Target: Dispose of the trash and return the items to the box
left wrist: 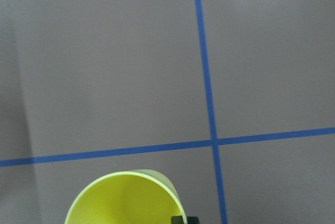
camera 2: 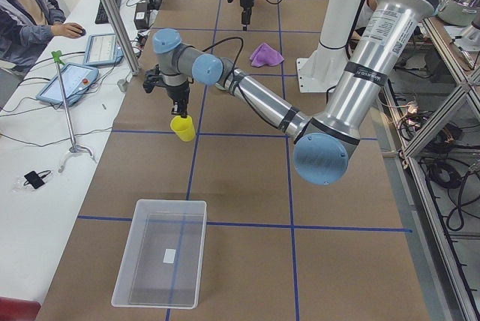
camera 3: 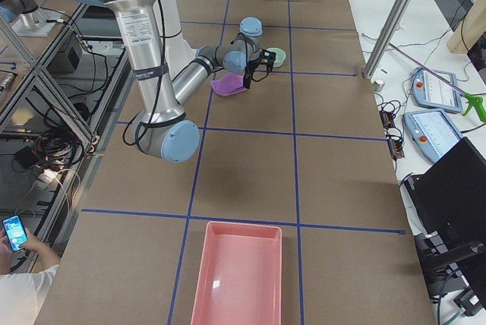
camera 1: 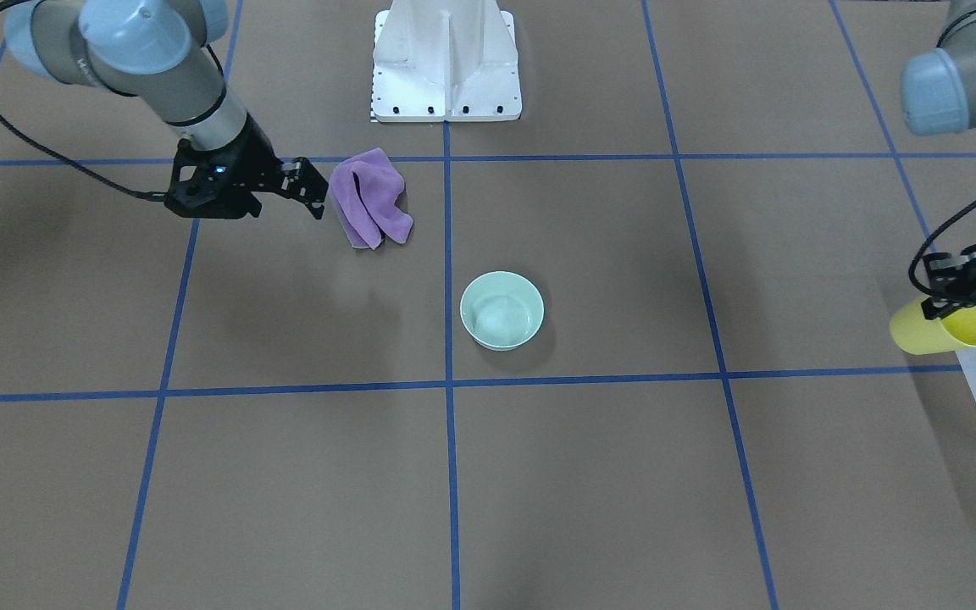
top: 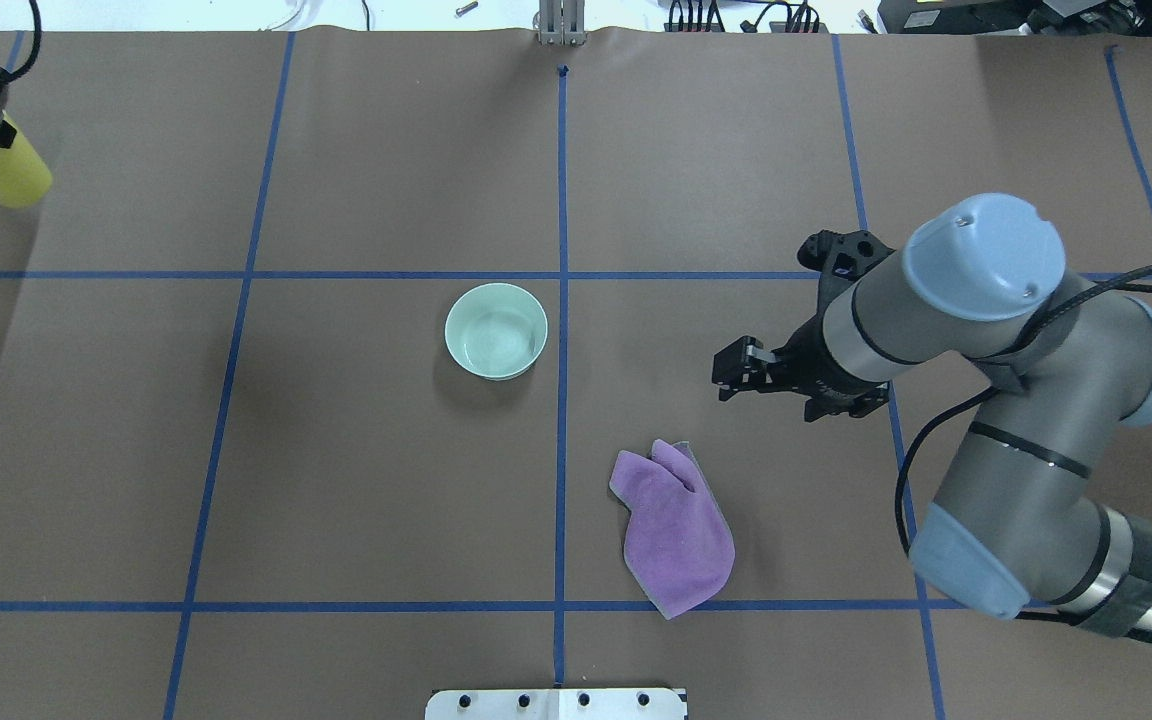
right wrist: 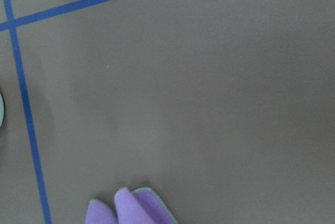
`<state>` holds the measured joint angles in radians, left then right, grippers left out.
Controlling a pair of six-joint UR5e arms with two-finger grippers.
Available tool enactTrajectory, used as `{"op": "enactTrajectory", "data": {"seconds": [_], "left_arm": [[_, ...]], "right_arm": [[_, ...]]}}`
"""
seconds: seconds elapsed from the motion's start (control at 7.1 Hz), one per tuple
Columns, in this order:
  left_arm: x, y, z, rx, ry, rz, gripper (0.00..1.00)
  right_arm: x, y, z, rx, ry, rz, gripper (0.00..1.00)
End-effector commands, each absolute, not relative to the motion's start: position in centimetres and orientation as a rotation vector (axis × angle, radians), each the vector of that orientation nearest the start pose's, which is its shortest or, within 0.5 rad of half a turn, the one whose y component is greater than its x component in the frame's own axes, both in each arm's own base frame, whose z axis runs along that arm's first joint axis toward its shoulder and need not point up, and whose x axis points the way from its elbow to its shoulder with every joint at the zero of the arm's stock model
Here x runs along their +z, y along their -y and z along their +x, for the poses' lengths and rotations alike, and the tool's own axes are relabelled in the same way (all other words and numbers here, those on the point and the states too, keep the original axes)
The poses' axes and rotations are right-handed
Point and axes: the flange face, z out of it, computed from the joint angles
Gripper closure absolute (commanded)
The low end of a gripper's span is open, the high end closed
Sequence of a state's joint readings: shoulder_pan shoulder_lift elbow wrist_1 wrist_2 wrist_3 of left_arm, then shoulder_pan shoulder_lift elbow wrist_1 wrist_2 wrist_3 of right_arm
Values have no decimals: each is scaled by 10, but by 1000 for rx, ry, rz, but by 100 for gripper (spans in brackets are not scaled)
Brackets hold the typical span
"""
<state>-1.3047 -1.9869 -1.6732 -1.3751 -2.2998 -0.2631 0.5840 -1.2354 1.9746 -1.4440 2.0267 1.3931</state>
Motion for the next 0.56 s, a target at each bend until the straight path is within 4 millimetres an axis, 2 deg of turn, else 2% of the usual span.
{"op": "enactTrajectory", "data": {"seconds": [0.0, 0.28, 0.42], "left_arm": [[426, 656, 54, 150, -748, 122, 100], [440, 674, 34, 158, -711, 128, 100], [442, 674, 31, 155, -699, 129, 100]], "right_arm": [[252, 339, -466, 183, 929, -97, 0], [265, 303, -496, 141, 886, -75, 0], [265, 301, -498, 136, 884, -77, 4]]}}
